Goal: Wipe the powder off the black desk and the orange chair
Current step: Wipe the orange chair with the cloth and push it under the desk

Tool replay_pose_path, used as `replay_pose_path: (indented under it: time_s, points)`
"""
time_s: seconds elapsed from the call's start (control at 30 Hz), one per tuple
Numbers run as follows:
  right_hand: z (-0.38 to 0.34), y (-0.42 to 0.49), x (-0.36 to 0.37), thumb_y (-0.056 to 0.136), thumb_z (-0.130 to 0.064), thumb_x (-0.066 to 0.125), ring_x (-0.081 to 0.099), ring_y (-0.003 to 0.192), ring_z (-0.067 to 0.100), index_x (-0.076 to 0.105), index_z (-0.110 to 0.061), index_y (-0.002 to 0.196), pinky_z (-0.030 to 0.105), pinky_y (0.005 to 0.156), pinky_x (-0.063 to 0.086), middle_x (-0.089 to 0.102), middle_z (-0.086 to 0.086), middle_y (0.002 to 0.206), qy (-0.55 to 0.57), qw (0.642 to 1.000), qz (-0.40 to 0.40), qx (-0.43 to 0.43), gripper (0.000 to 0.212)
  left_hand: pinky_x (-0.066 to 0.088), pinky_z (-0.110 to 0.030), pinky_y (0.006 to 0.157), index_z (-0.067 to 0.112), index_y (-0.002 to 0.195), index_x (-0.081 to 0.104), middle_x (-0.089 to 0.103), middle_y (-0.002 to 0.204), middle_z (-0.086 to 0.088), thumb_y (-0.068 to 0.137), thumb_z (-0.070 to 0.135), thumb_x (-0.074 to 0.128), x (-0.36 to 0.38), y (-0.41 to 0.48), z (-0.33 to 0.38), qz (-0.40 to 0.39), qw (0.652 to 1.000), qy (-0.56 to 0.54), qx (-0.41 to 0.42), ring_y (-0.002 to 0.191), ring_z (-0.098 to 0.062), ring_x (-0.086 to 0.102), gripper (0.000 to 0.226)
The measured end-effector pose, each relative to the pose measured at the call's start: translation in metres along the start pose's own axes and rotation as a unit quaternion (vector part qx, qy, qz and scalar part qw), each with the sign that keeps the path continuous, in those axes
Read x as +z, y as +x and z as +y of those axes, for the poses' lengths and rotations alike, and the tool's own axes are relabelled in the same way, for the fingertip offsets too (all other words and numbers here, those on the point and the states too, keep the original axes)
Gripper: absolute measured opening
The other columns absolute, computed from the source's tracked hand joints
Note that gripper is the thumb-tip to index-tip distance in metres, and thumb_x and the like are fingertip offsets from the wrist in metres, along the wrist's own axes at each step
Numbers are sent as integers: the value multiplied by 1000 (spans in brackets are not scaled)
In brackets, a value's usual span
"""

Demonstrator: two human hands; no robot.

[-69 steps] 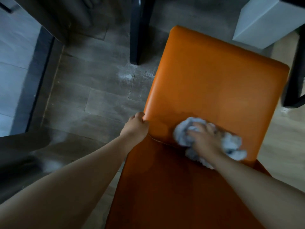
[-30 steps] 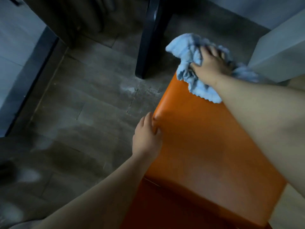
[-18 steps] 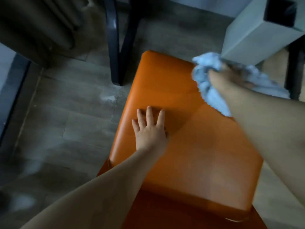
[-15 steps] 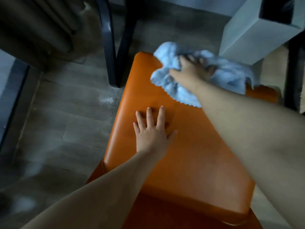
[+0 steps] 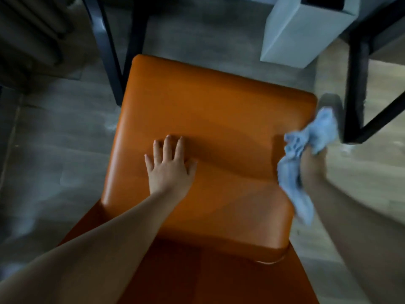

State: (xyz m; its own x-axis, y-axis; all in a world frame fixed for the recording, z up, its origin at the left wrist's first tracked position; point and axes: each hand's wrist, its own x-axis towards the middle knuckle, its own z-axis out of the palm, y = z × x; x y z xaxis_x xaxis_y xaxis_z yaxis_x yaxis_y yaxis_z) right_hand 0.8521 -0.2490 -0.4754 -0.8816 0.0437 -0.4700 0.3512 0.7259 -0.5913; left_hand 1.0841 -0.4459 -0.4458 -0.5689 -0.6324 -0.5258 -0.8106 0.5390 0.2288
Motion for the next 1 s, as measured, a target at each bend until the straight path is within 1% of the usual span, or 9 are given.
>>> replay_pose_path:
  time_s: [0.13,0.23,0.37,0.43,0.57,0.7,0.87,0.93,1.0]
  points:
    - [79,-94,-12,97,-26,47,50,121,35,40,-10,137,37,95,41,51,17,132,-4,994,-35,101,44,-3,-49,115,31,150,-1,-7,159,4,96,55,23,9,-30,-8,-16,1000,15,10,146,-21,-12,64]
    - [84,-117,-23,88,-28,56,46,119,44,35,-12,138,49,98,39,48,23,131,-180,979,-38,88,57,-1,-47,116,32,150,-4,-9,159,4,95,56,22,11,-53,-21,-44,998,31,14,145,-21,-13,65]
    - [54,-129,-41,81,-32,66,43,112,40,37,-26,132,49,86,42,34,14,138,-347,937,-29,-41,59,3,-44,117,29,150,-3,-10,159,2,96,53,22,4,-77,-45,-67,997,42,13,145,-20,-12,64]
    - [38,-153,-18,79,-37,67,40,118,41,40,-34,135,52,95,38,29,11,148,-402,905,-19,-136,63,6,-44,118,27,151,1,-5,159,1,99,44,25,0,-86,-56,-56,998,27,-7,146,-20,-9,60]
    - [24,-221,63,84,-46,57,10,135,33,24,-52,136,51,100,27,-1,-7,156,-442,828,-235,-251,62,8,-44,117,25,151,4,3,160,1,100,31,29,-5,-98,-69,-44,997,10,-61,147,-20,-2,57]
    - [50,-222,34,73,-54,64,19,136,29,32,-49,132,50,101,30,23,-9,146,-516,729,-268,-359,67,8,-46,117,25,150,6,8,159,1,99,24,31,-13,-100,-78,-52,998,8,-45,146,-22,0,58]
    - [38,-190,-24,88,-36,49,40,129,24,43,-33,135,50,107,21,48,-1,138,-563,792,-218,-94,47,15,-49,115,21,150,13,15,157,-1,96,17,36,-37,-102,-98,-69,996,26,-44,146,-25,5,59]
    - [13,-208,-5,86,-47,42,52,118,24,45,-36,129,49,102,23,60,0,125,-575,782,-200,-134,44,19,-48,113,21,149,18,18,156,-3,94,15,38,-48,-104,-110,-90,994,32,-44,145,-26,9,58]
    - [-10,-241,32,82,-55,43,56,115,27,39,-40,129,47,98,28,63,4,121,-544,778,-242,-201,49,26,-48,110,22,147,25,23,153,-3,91,13,40,-58,-106,-126,-124,990,13,-67,141,-27,18,58]
